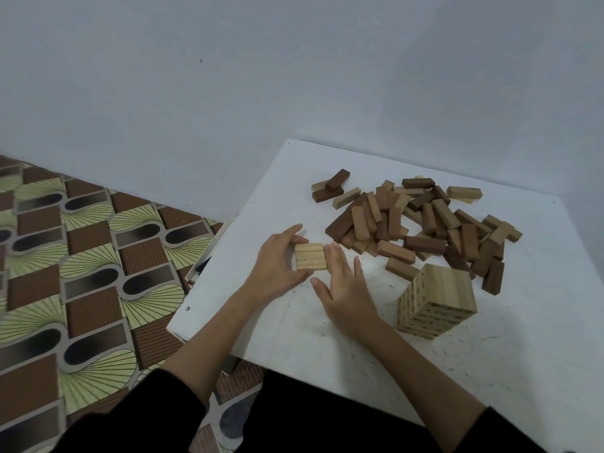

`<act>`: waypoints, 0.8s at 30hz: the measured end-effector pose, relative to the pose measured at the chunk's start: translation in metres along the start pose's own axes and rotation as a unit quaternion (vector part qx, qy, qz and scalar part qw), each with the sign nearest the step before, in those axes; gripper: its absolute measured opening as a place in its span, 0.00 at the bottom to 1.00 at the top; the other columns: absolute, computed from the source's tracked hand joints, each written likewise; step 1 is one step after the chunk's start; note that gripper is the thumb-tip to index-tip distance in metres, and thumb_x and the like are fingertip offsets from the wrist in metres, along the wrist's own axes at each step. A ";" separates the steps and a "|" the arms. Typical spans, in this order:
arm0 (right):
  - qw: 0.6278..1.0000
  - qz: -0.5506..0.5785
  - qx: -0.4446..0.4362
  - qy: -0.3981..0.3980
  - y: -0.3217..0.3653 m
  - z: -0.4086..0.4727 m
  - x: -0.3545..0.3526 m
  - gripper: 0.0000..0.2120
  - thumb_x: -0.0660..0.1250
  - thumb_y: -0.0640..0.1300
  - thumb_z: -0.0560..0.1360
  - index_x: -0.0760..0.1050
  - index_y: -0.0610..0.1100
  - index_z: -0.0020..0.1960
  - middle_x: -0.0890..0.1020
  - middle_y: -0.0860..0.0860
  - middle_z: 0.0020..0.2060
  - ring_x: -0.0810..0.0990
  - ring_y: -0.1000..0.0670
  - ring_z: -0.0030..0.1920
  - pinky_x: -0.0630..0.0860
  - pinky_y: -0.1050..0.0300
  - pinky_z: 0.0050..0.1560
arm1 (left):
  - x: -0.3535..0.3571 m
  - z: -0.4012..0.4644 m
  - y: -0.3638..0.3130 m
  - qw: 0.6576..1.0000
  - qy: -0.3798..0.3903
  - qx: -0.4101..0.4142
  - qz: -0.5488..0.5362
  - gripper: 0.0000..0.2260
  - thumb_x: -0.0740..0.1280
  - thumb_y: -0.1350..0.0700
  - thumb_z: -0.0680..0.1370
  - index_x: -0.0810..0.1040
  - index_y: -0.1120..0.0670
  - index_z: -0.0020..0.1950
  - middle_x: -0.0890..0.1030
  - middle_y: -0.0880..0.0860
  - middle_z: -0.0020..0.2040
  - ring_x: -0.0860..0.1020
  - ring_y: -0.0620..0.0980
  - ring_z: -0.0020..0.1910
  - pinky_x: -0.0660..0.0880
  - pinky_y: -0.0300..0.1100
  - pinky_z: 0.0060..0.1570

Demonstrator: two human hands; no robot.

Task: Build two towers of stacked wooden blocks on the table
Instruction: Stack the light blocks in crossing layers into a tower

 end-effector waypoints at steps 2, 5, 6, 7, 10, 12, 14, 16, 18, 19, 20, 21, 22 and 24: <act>1.000 -0.005 0.003 0.005 -0.001 0.000 0.001 0.33 0.46 0.56 0.76 0.44 0.43 0.77 0.50 0.50 0.77 0.42 0.57 0.75 0.27 0.63 0.68 | 0.001 0.000 0.000 1.000 0.001 -0.004 0.003 0.36 0.76 0.56 0.68 0.63 0.48 0.72 0.74 0.40 0.57 0.66 0.37 0.56 0.62 0.36 0.63; 1.000 -0.013 0.004 0.006 -0.001 0.000 0.000 0.34 0.46 0.56 0.76 0.44 0.42 0.77 0.51 0.50 0.77 0.43 0.56 0.75 0.27 0.62 0.68 | 0.000 -0.001 -0.001 1.000 0.000 -0.005 0.002 0.36 0.76 0.56 0.69 0.63 0.48 0.72 0.75 0.43 0.59 0.66 0.38 0.58 0.62 0.35 0.62; 1.000 -0.013 0.005 0.006 -0.001 0.001 0.000 0.34 0.46 0.56 0.76 0.44 0.42 0.77 0.51 0.50 0.77 0.43 0.56 0.75 0.27 0.62 0.69 | 0.000 -0.001 -0.002 1.000 0.002 -0.005 0.001 0.35 0.76 0.56 0.69 0.63 0.49 0.72 0.75 0.43 0.60 0.66 0.39 0.59 0.62 0.36 0.63; 1.000 -0.013 0.006 0.006 -0.001 0.000 0.000 0.34 0.46 0.57 0.76 0.44 0.42 0.77 0.51 0.50 0.77 0.44 0.56 0.75 0.27 0.62 0.69 | 0.000 -0.002 -0.002 1.000 0.003 -0.005 -0.001 0.35 0.76 0.56 0.69 0.63 0.49 0.72 0.75 0.44 0.60 0.66 0.41 0.59 0.62 0.37 0.63; 1.000 -0.014 0.004 0.005 -0.001 0.000 0.000 0.33 0.46 0.57 0.77 0.44 0.43 0.77 0.51 0.50 0.77 0.45 0.55 0.76 0.27 0.61 0.68 | 0.000 -0.001 -0.002 1.000 0.004 -0.008 0.003 0.36 0.76 0.56 0.68 0.63 0.49 0.72 0.75 0.45 0.61 0.67 0.41 0.60 0.64 0.41 0.65; 1.000 -0.014 0.003 0.005 -0.001 0.000 0.000 0.33 0.46 0.56 0.77 0.44 0.42 0.77 0.51 0.50 0.77 0.45 0.55 0.76 0.28 0.60 0.69 | 0.000 -0.001 -0.001 1.000 0.005 -0.011 0.008 0.36 0.76 0.55 0.68 0.62 0.49 0.72 0.75 0.45 0.61 0.66 0.40 0.59 0.64 0.41 0.66; 1.000 -0.008 0.004 0.008 -0.001 0.000 0.001 0.33 0.47 0.57 0.77 0.45 0.43 0.77 0.51 0.50 0.77 0.45 0.55 0.76 0.28 0.59 0.70 | 0.001 -0.001 -0.001 1.000 0.009 -0.013 0.005 0.37 0.76 0.56 0.68 0.62 0.49 0.73 0.75 0.46 0.62 0.66 0.40 0.59 0.64 0.41 0.66; 1.000 0.000 0.001 0.008 -0.001 0.001 0.001 0.33 0.47 0.56 0.77 0.45 0.43 0.77 0.52 0.50 0.77 0.46 0.55 0.76 0.30 0.57 0.71 | 0.000 -0.001 -0.002 1.000 0.013 -0.014 0.001 0.36 0.75 0.57 0.69 0.62 0.50 0.73 0.75 0.46 0.61 0.66 0.41 0.59 0.64 0.41 0.66; 1.000 0.005 -0.004 0.003 -0.001 0.001 0.000 0.32 0.48 0.56 0.77 0.46 0.43 0.77 0.53 0.50 0.76 0.47 0.55 0.76 0.31 0.56 0.72 | 0.000 -0.001 -0.001 1.000 0.015 -0.019 0.000 0.36 0.75 0.56 0.69 0.62 0.49 0.73 0.75 0.45 0.60 0.67 0.41 0.60 0.65 0.40 0.65; 1.000 0.011 -0.007 -0.001 -0.001 0.000 -0.001 0.31 0.49 0.55 0.78 0.47 0.42 0.76 0.54 0.50 0.76 0.49 0.55 0.75 0.32 0.55 0.72 | 0.001 -0.001 0.000 1.000 0.015 -0.025 -0.005 0.36 0.75 0.56 0.68 0.62 0.47 0.72 0.75 0.44 0.59 0.67 0.41 0.60 0.66 0.38 0.63; 1.000 0.024 -0.009 -0.006 0.000 0.000 -0.003 0.30 0.52 0.53 0.79 0.49 0.41 0.76 0.57 0.49 0.75 0.52 0.55 0.75 0.34 0.54 0.73 | 0.001 -0.001 0.001 0.999 0.016 -0.030 -0.015 0.36 0.75 0.56 0.68 0.62 0.46 0.72 0.75 0.44 0.58 0.68 0.41 0.60 0.66 0.34 0.62; 0.999 0.040 -0.009 -0.012 0.000 -0.002 -0.004 0.29 0.54 0.50 0.80 0.50 0.41 0.75 0.59 0.49 0.74 0.55 0.54 0.74 0.35 0.54 0.73 | 0.001 -0.001 0.002 0.999 0.016 -0.032 -0.025 0.37 0.76 0.57 0.68 0.62 0.45 0.72 0.75 0.44 0.57 0.69 0.41 0.59 0.66 0.29 0.59; 0.998 0.053 -0.005 -0.018 0.000 -0.002 -0.005 0.28 0.55 0.47 0.80 0.50 0.40 0.75 0.61 0.49 0.74 0.57 0.54 0.74 0.36 0.54 0.73 | 0.001 -0.001 0.002 0.999 0.018 -0.034 -0.034 0.37 0.76 0.57 0.67 0.62 0.45 0.72 0.75 0.44 0.56 0.69 0.40 0.59 0.66 0.26 0.56; 0.997 0.069 0.010 -0.031 0.001 -0.001 -0.007 0.27 0.56 0.44 0.81 0.49 0.40 0.76 0.64 0.49 0.73 0.59 0.53 0.73 0.38 0.53 0.74 | -0.001 -0.002 0.002 0.998 0.018 -0.041 -0.053 0.38 0.76 0.56 0.67 0.61 0.43 0.71 0.75 0.43 0.55 0.70 0.39 0.59 0.70 0.28 0.55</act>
Point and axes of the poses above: each hand's wrist, its own z-axis towards the middle knuckle, its own x-axis out of the palm, y = z × x, the point moved 4 cm from there along z, towards the middle knuckle
